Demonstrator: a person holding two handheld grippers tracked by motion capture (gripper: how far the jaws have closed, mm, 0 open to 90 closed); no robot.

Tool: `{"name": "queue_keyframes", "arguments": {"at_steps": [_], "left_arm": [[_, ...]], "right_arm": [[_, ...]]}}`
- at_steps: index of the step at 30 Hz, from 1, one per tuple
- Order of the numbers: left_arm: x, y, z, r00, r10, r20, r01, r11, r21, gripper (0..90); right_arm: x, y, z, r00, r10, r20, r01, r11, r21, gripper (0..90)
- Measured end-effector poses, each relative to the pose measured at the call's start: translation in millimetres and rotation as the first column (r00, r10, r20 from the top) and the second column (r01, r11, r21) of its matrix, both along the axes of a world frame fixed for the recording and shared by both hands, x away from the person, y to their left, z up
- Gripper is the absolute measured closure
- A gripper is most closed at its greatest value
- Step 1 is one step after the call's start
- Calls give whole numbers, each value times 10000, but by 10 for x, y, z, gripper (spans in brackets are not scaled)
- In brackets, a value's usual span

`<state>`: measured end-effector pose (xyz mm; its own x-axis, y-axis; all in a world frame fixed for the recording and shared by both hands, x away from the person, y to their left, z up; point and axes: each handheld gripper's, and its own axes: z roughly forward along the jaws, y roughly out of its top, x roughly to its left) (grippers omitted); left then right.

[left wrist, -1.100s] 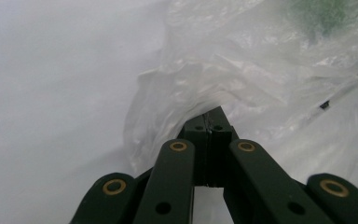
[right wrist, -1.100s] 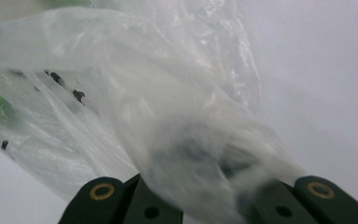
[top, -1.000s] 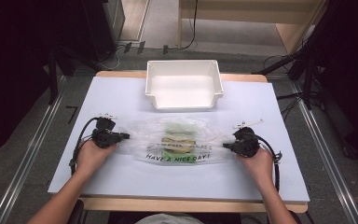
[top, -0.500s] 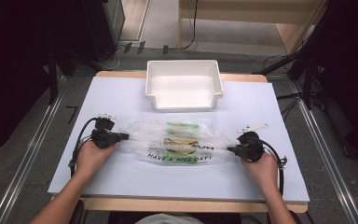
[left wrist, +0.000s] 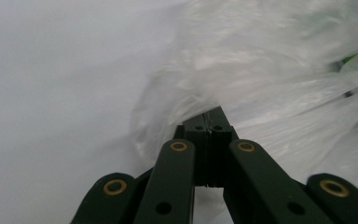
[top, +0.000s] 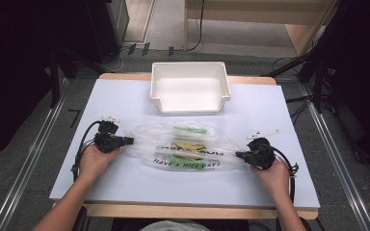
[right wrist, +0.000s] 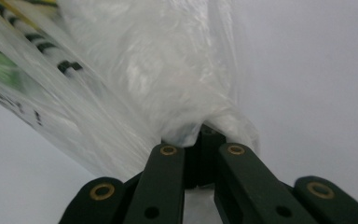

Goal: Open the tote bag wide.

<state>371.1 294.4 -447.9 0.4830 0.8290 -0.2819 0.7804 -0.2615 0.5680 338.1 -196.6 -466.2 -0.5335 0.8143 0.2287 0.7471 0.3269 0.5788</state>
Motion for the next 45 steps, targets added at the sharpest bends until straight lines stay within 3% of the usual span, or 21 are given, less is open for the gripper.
{"name": "queue_keyframes", "arguments": {"at_steps": [2,4,12,19,26,37,45], "left_arm": [[-22,-24,54,9993,-177,333,183,9997,-188,900],[-44,-90,109,9979,-441,475,446,9989,-112,900],[-149,-373,333,9881,-1305,820,1317,9912,-95,900],[-99,-699,370,9797,-1869,727,1881,9821,-92,900],[-56,-953,298,9757,-2116,572,2127,9770,-147,900],[67,-1114,197,9811,-1903,355,1903,9817,42,900],[27,-1107,101,9810,-1932,150,1927,9809,275,900]], "right_arm": [[-13,7,61,9991,144,388,-156,9994,300,900],[-23,48,118,9975,279,653,-292,9994,188,900],[-67,215,314,9875,996,1220,-1058,9934,451,900],[52,527,492,9714,1785,1566,-1915,9788,723,900],[182,928,520,9493,2651,1692,-2788,9584,621,900],[392,1338,462,9363,3221,1398,-3324,9414,572,900],[607,1416,321,9484,3000,1024,-3062,9506,507,900]]}}
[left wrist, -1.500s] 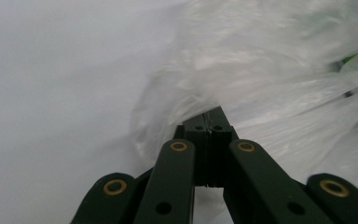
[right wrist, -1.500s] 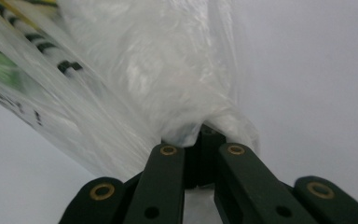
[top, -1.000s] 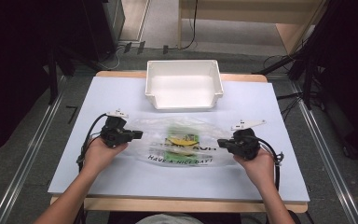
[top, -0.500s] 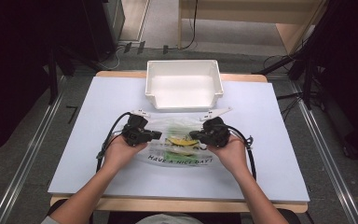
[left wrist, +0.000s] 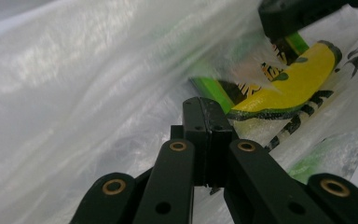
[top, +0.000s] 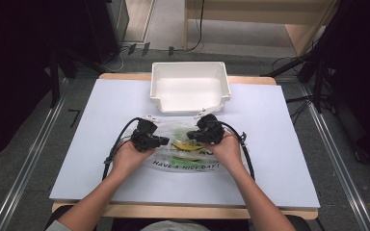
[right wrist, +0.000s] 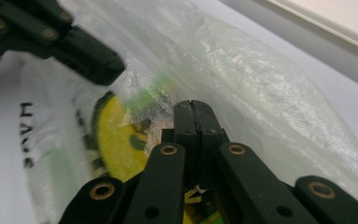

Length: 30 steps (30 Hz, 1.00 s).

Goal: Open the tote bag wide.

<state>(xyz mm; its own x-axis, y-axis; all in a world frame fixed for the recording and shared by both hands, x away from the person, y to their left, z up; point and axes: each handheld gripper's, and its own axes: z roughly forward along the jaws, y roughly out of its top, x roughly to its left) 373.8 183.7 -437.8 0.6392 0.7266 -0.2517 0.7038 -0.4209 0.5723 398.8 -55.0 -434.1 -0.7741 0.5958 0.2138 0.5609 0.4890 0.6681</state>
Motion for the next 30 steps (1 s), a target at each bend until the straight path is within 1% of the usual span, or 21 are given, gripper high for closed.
{"name": "queue_keyframes", "arguments": {"at_steps": [2,5,7,9,10,13,14,16,17,18,19,20,22,23,24,25,26,29,30], "left_arm": [[-16,5,-18,10000,-27,-41,27,10000,18,900],[-38,9,-30,10000,-27,-81,27,10000,45,900],[-48,19,-33,10000,-69,-63,69,10000,59,900],[-63,26,-39,9999,-83,-118,84,10000,19,900],[-73,29,-43,9998,-130,-133,131,9999,16,900],[-110,32,-47,9997,-173,-156,173,9998,39,900],[-125,37,-48,9997,-198,-137,199,9998,46,900],[-150,54,-50,9996,-252,-140,253,9997,49,900],[-167,66,-57,9995,-242,-201,242,9997,14,900],[-183,74,-66,9993,-253,-261,252,9997,-35,900],[-199,80,-75,9990,-303,-315,304,9995,16,900],[-219,86,-83,9990,-322,-324,323,9995,15,900],[-252,86,-95,9986,-357,-390,357,9994,3,900],[-277,90,-100,9983,-430,-392,431,9991,16,900],[-288,90,-106,9980,-464,-422,465,9989,14,900],[-304,91,-106,9980,-464,-437,467,9989,64,900],[-319,92,-108,9980,-496,-397,497,9988,27,900],[-353,95,-125,9972,-570,-476,572,9984,33,900],[-365,97,-132,9967,-608,-539,611,9981,41,900]], "right_arm": [[62,-13,-42,9996,-167,-210,170,9998,133,900],[134,-40,-83,9992,-355,-205,358,9992,172,900],[172,-52,-98,9987,-426,-289,432,9989,186,900],[215,-54,-99,9987,-450,-246,451,9990,38,900],[226,-50,-95,9984,-496,-265,498,9987,83,900],[284,-30,-82,9986,-525,-78,525,9986,-35,900],[302,-31,-87,9984,-571,-43,572,9984,21,900],[336,-36,-112,9974,-706,-154,708,9975,91,900],[347,-37,-125,9972,-733,-147,734,9973,91,900],[364,-43,-143,9971,-754,-116,754,9971,22,900],[375,-49,-157,9967,-807,-108,808,9967,41,900],[382,-50,-163,9957,-908,-189,909,9959,39,900],[395,-48,-175,9950,-996,-69,996,9950,-56,900],[399,-46,-180,9955,-942,-58,941,9955,-128,900],[407,-35,-193,9947,-1031,-36,1031,9945,-192,900],[421,-31,-201,9954,-962,-37,960,9950,-273,900],[432,-21,-200,9950,-999,-89,994,9941,-430,900],[471,-2,-197,9952,-978,8,978,9942,-442,900],[485,12,-195,9951,-987,-26,984,9940,-487,900]]}}
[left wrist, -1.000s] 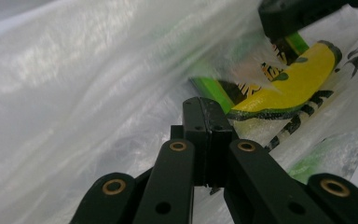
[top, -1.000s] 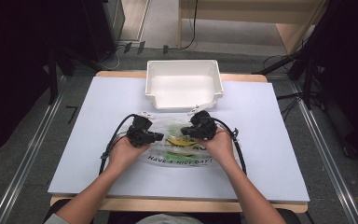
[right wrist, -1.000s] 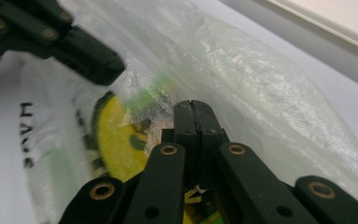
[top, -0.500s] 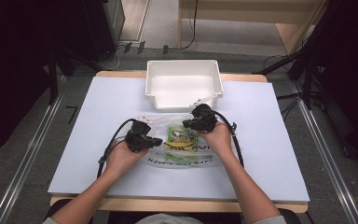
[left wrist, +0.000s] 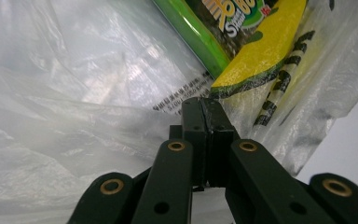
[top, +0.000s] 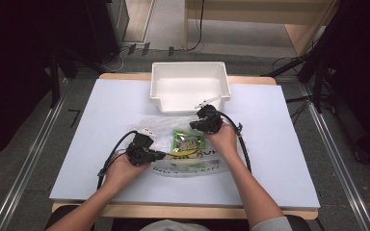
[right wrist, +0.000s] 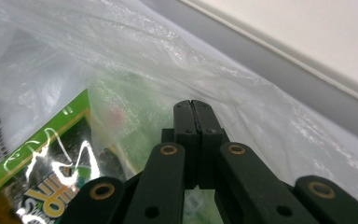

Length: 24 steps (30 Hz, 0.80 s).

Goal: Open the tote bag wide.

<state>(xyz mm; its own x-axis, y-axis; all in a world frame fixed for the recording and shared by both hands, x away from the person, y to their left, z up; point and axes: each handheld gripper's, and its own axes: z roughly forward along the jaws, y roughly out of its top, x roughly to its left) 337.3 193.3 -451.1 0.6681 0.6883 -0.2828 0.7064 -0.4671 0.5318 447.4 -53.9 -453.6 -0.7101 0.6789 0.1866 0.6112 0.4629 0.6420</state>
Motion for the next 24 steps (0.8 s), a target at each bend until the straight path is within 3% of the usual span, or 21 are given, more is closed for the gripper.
{"name": "queue_keyframes", "arguments": {"at_steps": [9,24], "left_arm": [[-180,-12,-8,9994,-346,56,346,9994,7,900],[-397,12,-50,9976,-689,-46,690,9976,16,900]], "right_arm": [[104,33,-134,9994,-350,-24,350,9993,-94,900],[192,-6,-185,9925,-869,860,873,9962,-7,900]]}}
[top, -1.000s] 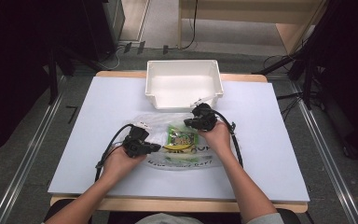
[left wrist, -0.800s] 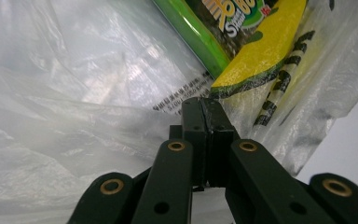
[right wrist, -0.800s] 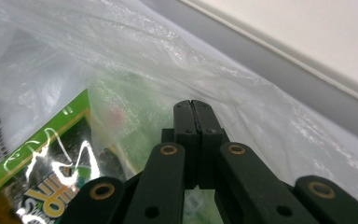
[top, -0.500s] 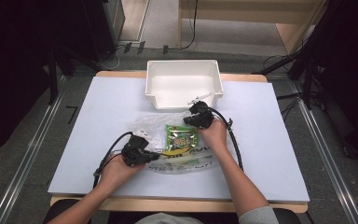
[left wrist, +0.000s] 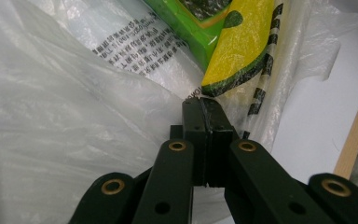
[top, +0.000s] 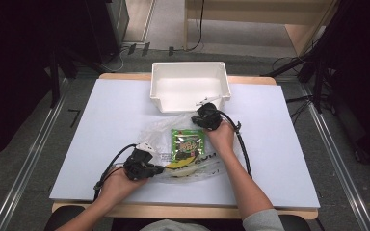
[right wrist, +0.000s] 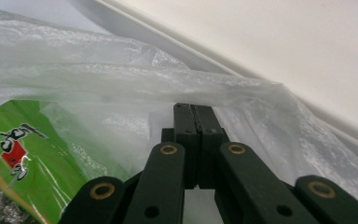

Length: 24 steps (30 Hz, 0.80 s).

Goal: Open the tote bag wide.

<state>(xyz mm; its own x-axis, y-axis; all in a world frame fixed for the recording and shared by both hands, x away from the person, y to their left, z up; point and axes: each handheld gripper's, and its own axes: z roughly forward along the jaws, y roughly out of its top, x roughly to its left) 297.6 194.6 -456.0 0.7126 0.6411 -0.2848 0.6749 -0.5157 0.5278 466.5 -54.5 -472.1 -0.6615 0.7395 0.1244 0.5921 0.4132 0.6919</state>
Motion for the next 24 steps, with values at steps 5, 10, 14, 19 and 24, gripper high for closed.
{"name": "queue_keyframes", "arguments": {"at_steps": [5,10,14,19,24], "left_arm": [[-79,35,-5,10000,-47,47,47,10000,-63,900],[-127,102,-4,9998,-114,-132,113,9999,-74,900],[-176,179,-5,9998,-87,-181,85,9999,-133,900],[-141,207,34,10000,-19,-74,16,9989,-479,900],[-77,178,198,9997,-18,251,36,9973,-739,900]], "right_arm": [[22,-16,-1,9997,-227,92,227,9997,-59,900],[47,-32,-1,9994,-311,144,313,9994,-129,900],[56,-52,2,9949,-855,531,885,9945,-553,900],[61,-45,14,9942,-1035,304,1049,9934,-474,900],[0,-72,137,9973,-708,-210,716,9967,394,900]]}}
